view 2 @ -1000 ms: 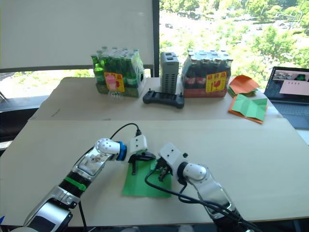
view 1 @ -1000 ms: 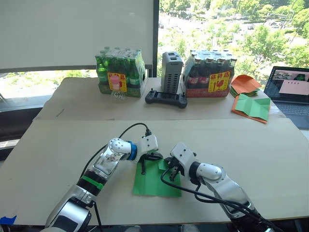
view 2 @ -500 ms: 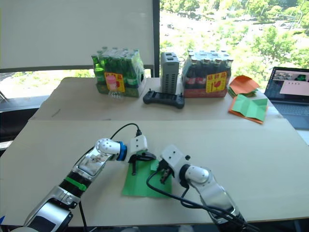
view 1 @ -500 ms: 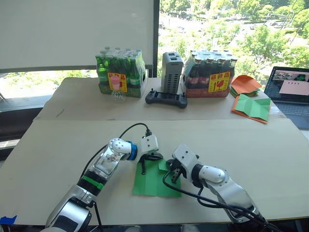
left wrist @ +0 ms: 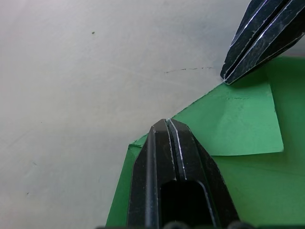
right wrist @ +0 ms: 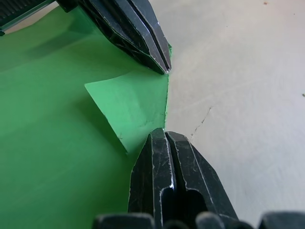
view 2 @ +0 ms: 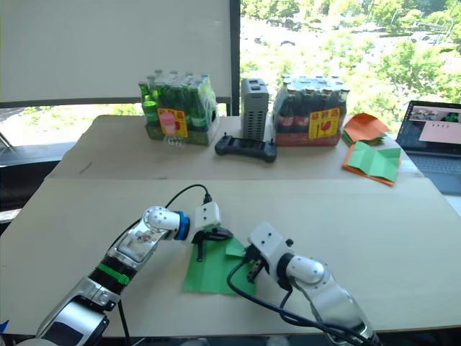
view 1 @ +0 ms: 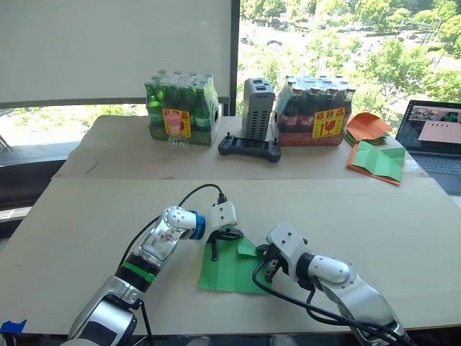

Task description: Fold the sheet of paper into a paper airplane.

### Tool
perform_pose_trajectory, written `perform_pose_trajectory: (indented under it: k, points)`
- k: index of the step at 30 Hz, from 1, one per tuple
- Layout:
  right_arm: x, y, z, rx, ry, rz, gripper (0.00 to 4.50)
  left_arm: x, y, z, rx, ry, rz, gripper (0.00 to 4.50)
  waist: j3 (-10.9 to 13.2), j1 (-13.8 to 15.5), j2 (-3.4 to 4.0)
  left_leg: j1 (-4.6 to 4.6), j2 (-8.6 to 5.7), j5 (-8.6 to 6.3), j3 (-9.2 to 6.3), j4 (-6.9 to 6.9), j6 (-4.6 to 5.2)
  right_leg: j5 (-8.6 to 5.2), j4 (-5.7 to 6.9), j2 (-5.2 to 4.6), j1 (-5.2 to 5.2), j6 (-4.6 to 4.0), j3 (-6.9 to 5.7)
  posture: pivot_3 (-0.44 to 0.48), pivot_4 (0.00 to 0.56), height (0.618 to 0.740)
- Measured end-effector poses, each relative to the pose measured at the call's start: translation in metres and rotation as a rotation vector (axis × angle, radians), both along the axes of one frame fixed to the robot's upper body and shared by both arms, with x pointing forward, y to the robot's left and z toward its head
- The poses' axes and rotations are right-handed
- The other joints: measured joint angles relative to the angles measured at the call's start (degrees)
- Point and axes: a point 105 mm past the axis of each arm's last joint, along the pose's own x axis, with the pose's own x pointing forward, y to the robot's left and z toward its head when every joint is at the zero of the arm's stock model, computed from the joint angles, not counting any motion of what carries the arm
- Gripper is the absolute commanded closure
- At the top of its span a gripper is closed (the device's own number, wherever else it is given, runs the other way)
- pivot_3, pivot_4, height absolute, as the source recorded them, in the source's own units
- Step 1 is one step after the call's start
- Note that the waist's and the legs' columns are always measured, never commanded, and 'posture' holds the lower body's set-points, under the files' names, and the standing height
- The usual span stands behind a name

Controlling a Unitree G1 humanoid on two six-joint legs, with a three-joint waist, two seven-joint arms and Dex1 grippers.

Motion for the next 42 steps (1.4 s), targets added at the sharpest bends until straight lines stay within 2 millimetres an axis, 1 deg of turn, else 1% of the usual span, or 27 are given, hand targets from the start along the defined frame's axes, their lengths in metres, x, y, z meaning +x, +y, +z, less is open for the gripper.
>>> perform_pose_trajectory:
  k: [10,14,19,21,22,23,24,26,28,30,32,36,38,40,42]
  points:
    - [-0.013,-0.014,-0.001,-0.029,0.022,-0.018,4.46,-0.001,0.000,0.000,0.002,0.004,-0.007,4.50,-0.02,0.51,-0.04,0.03,0.00,-0.02,0.00,0.00,0.03,0.00,-0.05,-0.01,0.05,0.00,-0.01,0.000,0.150,0.678]
    - [-0.016,-0.016,-0.001,-0.036,0.032,-0.020,4.46,-0.001,0.000,-0.001,0.002,0.004,-0.007,4.50,-0.04,0.60,-0.06,0.03,0.00,-0.01,0.00,0.00,0.03,0.00,-0.05,0.00,0.06,0.00,-0.01,0.000,0.150,0.678]
    - [-0.012,-0.015,0.006,-0.010,0.027,-0.025,4.46,-0.001,0.000,-0.001,0.002,0.004,-0.006,4.50,-0.04,0.60,-0.07,0.03,0.00,-0.01,0.00,0.00,0.03,0.00,-0.05,0.00,0.06,0.00,0.00,0.000,0.150,0.678]
    - [-0.006,-0.012,0.008,0.059,0.037,-0.050,4.46,0.000,0.001,0.000,0.001,0.003,-0.004,4.50,-0.03,0.57,-0.08,0.03,0.01,0.00,0.00,0.00,0.01,0.00,-0.04,0.00,0.03,0.00,0.01,0.000,0.150,0.678]
    - [-0.003,-0.011,0.011,0.093,0.036,-0.056,4.46,0.000,0.000,0.000,0.001,0.002,-0.005,4.50,-0.02,0.56,-0.06,0.03,0.00,0.00,0.00,0.00,0.01,0.00,-0.02,-0.01,0.01,0.00,0.02,0.000,0.150,0.678]
    - [0.000,-0.007,0.019,0.153,0.022,-0.050,4.46,0.000,0.001,0.000,-0.001,0.002,-0.003,4.50,-0.01,0.55,-0.06,0.01,0.01,0.00,0.00,0.00,0.01,0.00,-0.02,0.01,0.00,0.00,0.02,0.000,0.150,0.678]
    - [0.005,-0.001,0.035,0.230,-0.026,-0.031,4.46,0.000,0.001,0.000,-0.001,0.002,-0.002,4.50,-0.01,0.53,-0.06,0.00,0.01,0.00,0.01,0.00,0.00,0.00,-0.01,0.01,-0.02,0.00,0.02,0.000,0.150,0.678]
    - [0.011,0.007,0.066,0.318,-0.125,0.017,4.46,0.000,0.000,0.000,-0.006,0.003,-0.001,4.50,0.00,0.48,-0.06,0.00,0.01,0.00,0.00,-0.01,0.00,0.00,-0.02,0.02,-0.01,0.00,0.01,0.000,0.150,0.678]
    - [0.011,0.009,0.076,0.343,-0.152,0.043,4.46,-0.001,-0.001,0.001,-0.017,0.006,0.008,4.50,0.00,0.58,-0.06,0.00,0.01,-0.01,-0.01,-0.02,0.02,0.00,-0.04,0.01,-0.02,0.00,-0.02,0.000,0.150,0.678]
    - [0.011,0.012,0.071,0.337,-0.132,0.061,4.46,-0.002,0.002,0.002,-0.025,0.014,0.029,4.50,0.00,0.45,-0.06,-0.08,0.00,-0.02,-0.01,-0.03,0.02,0.00,-0.03,0.01,-0.09,0.00,-0.01,0.000,0.150,0.678]
    - [0.014,0.018,0.056,0.304,-0.087,0.079,4.46,-0.002,0.006,0.003,-0.031,0.017,0.055,4.50,0.01,0.11,-0.04,-0.09,0.00,-0.01,-0.01,-0.03,0.02,0.00,-0.03,0.01,-0.11,0.00,-0.01,0.000,0.150,0.678]
    - [0.020,0.021,0.029,0.202,-0.035,0.099,4.46,-0.008,0.011,0.004,-0.053,0.033,0.088,4.50,0.02,-0.42,-0.02,-0.16,0.01,0.00,0.00,-0.04,0.00,0.00,0.00,0.01,-0.20,0.00,-0.01,0.000,0.150,0.678]
    - [0.021,0.023,0.022,0.189,-0.020,0.112,4.46,-0.010,0.011,0.005,-0.067,0.041,0.103,4.50,0.03,-0.61,-0.03,-0.27,0.01,0.01,0.00,-0.02,-0.02,0.00,0.01,0.01,-0.31,0.00,-0.01,0.000,0.150,0.678]
    - [0.021,0.028,0.020,0.188,-0.015,0.135,4.46,-0.009,0.015,0.015,-0.103,0.033,0.137,4.50,0.04,-0.67,-0.04,-0.36,0.01,0.02,0.00,0.00,-0.04,0.00,0.03,0.00,-0.41,0.00,0.01,0.000,0.150,0.678]
    - [0.021,0.030,0.020,0.180,-0.027,0.156,4.46,-0.006,0.025,0.030,-0.152,0.017,0.194,4.50,0.04,-0.71,-0.03,-0.37,0.02,0.02,0.00,-0.02,-0.04,0.00,0.05,0.00,-0.46,0.00,0.02,0.000,0.150,0.678]
